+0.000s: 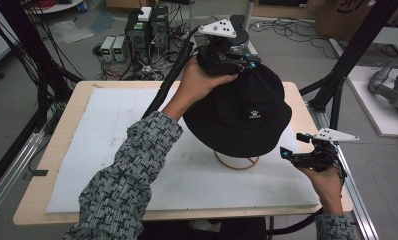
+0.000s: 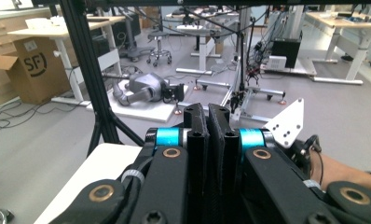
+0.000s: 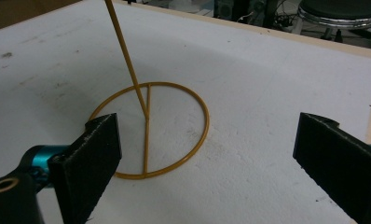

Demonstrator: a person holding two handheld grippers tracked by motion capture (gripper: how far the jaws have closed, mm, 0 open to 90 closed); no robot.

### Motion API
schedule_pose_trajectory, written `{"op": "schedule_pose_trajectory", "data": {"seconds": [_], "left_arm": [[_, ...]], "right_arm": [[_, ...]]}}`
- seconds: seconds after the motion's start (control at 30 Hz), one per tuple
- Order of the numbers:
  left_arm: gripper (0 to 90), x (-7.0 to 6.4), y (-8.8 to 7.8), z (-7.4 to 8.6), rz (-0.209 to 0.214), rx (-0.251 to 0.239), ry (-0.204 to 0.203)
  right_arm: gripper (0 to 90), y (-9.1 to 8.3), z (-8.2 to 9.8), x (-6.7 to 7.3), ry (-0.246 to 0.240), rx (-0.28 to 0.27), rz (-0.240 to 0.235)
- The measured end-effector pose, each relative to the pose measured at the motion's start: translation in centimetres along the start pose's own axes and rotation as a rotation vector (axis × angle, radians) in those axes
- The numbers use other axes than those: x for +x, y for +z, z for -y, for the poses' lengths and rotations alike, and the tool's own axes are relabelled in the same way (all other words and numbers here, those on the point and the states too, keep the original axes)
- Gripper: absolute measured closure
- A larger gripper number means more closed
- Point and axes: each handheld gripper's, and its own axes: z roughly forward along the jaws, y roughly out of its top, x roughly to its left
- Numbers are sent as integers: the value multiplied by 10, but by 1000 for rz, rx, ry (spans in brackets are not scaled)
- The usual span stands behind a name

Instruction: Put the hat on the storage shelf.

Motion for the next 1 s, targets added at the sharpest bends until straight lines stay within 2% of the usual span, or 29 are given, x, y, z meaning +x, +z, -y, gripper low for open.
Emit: {"op": "schedule_pose_trajectory", "data": {"seconds": [0.3, 0.57, 0.67, 0.87, 1.0], "left_arm": [[857, -1, 10, 6, -1, 38, 3], [856, -3, 13, 9, -8, 60, 18], [855, -3, 13, 10, -5, 62, 12], [853, -6, 16, 12, -12, 96, 34], [853, -7, 16, 13, -18, 102, 31]], "right_arm": [[74, -1, 1, -1, 5, -6, 0], [74, -2, 1, -2, 8, -11, 3], [74, -3, 0, -3, 8, -13, 4], [74, -4, 0, -3, 10, -16, 3], [74, -4, 0, -3, 13, -15, 3]]}}
